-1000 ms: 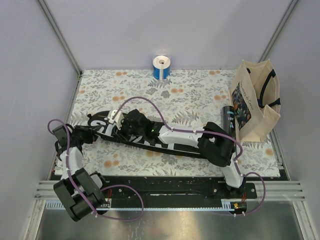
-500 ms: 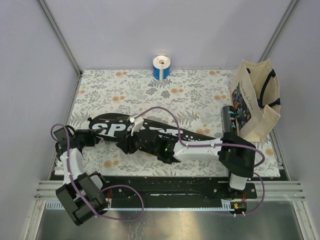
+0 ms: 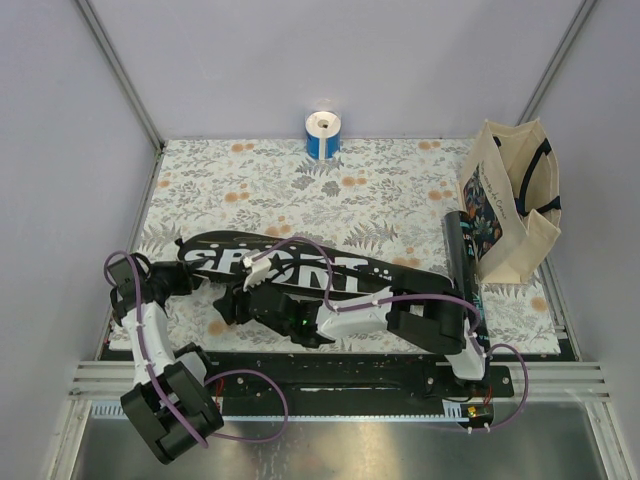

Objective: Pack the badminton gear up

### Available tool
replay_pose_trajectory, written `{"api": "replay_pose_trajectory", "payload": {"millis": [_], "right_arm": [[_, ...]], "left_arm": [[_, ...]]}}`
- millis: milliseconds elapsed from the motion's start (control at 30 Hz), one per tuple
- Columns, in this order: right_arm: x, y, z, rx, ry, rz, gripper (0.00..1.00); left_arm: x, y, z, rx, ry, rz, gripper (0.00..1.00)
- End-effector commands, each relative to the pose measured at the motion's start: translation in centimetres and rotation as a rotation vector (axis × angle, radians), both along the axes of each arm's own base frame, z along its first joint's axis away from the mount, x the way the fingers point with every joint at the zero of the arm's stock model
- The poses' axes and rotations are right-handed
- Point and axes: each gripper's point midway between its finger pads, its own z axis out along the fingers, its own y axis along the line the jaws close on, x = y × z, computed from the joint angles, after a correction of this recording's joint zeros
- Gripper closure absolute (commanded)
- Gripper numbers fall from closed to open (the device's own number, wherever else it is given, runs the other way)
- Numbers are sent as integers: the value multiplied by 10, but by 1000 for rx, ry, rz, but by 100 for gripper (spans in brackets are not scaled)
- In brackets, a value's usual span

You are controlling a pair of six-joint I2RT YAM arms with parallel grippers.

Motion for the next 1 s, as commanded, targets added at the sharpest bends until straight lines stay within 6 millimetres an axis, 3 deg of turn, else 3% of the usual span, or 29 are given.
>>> {"api": "replay_pose_trajectory", "payload": {"millis": [0, 300, 733, 833, 900, 967], "right_arm": [[22, 19, 50, 159, -63, -87, 47], [37, 28, 54, 148, -101, -147, 41], [55, 26, 42, 108, -105, -221, 45], [62, 21, 41, 110, -104, -263, 54], [66, 17, 40, 107, -109, -284, 69], [65, 15, 40, 108, -110, -285, 95]], "left_arm": [[-11, -13, 0, -155, 94, 49, 100], [-16, -18, 2, -166, 93, 44, 100], [-18, -19, -2, -178, 109, 44, 100], [-19, -19, -3, -174, 112, 48, 100], [-18, -20, -2, -175, 109, 44, 100], [-19, -19, -2, -170, 111, 44, 100]]}}
